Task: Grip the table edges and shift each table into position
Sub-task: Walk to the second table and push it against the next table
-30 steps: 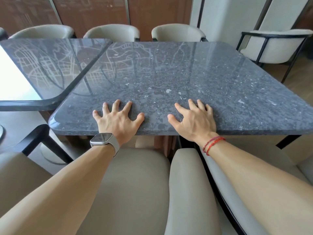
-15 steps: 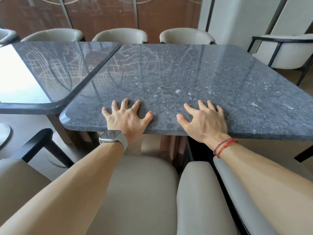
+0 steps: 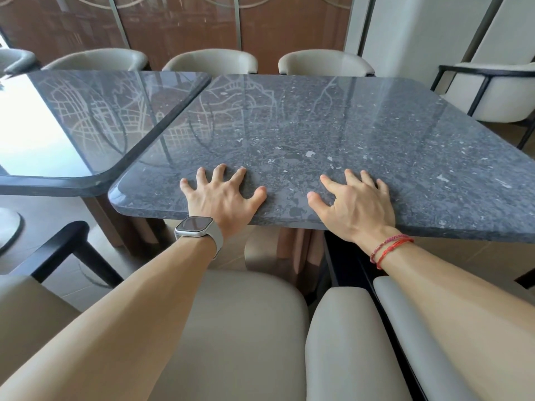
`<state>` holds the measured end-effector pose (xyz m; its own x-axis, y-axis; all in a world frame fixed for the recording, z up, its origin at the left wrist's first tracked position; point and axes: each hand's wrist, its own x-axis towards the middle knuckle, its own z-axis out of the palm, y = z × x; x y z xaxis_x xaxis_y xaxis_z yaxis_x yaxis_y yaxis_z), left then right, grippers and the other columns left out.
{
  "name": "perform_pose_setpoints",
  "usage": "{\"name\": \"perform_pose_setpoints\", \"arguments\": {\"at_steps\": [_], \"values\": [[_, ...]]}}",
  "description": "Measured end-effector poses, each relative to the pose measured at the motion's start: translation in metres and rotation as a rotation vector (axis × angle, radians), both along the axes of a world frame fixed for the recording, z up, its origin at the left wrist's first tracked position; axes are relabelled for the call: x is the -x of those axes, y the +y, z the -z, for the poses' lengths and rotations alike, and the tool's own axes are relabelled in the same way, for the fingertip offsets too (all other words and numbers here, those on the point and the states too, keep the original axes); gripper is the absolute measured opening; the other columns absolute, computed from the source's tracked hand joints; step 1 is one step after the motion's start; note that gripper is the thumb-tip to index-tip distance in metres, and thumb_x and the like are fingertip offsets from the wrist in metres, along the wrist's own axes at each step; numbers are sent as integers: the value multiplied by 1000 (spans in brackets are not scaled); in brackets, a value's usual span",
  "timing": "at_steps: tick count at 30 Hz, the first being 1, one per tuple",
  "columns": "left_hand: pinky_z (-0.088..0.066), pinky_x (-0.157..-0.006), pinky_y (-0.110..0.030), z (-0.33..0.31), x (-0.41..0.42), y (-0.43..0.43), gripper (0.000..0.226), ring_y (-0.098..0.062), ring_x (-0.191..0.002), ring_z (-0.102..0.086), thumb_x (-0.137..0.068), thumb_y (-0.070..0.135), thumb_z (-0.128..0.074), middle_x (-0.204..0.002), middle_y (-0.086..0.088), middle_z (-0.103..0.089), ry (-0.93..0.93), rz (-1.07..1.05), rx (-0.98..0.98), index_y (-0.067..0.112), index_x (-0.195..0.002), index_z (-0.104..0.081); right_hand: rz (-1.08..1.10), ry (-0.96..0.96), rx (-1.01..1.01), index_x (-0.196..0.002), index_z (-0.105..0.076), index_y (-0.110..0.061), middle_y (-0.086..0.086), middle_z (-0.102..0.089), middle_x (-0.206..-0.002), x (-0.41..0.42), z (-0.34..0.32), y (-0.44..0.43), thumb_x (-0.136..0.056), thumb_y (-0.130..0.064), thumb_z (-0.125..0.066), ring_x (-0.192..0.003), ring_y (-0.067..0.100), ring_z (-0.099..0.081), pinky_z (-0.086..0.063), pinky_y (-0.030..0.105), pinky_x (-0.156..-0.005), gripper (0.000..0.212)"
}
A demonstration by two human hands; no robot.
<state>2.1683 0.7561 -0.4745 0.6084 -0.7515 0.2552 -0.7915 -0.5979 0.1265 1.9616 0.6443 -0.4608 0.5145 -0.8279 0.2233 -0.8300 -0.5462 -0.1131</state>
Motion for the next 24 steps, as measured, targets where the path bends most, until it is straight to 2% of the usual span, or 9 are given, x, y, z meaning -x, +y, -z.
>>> {"name": "perform_pose_setpoints", "arguments": {"at_steps": [7,13,18,24], "values": [[-14,-118,-66,0,-2,-3,77,-35,-148,-26,-86,83,-19,-158,4,-39,4,2,-1,46,-150,-42,-8,5,1,-147,-48,-41,12,-41,-158,-1,1,-4,-92,-75,-30,-146,36,-29,-17,55,-119,67],[-12,-118,-65,-2,-2,-4,77,-35,-148,-24,-87,82,-19,-159,3,-38,12,2,-4,45,-151,-40,-4,24,24,-147,-48,-43,10,-43,-157,-3,2,-8,-91,-76,-27,-146,35,-31,-19,54,-119,68],[-13,-118,-65,-3,-2,-6,81,-34,-148,-25,-83,83,-14,-160,4,-37,13,0,-10,46,-151,-39,0,12,32,-146,-48,-43,11,-45,-156,-5,3,-11,-81,-80,-12,-145,36,-32,-21,55,-118,83],[-12,-116,-65,-3,-4,-9,79,-34,-148,-25,-84,82,-14,-159,4,-37,11,1,-17,46,-150,-39,7,8,41,-146,-49,-43,11,-45,-156,-6,1,-12,-80,-80,-12,-145,36,-33,-22,55,-118,84]]}}
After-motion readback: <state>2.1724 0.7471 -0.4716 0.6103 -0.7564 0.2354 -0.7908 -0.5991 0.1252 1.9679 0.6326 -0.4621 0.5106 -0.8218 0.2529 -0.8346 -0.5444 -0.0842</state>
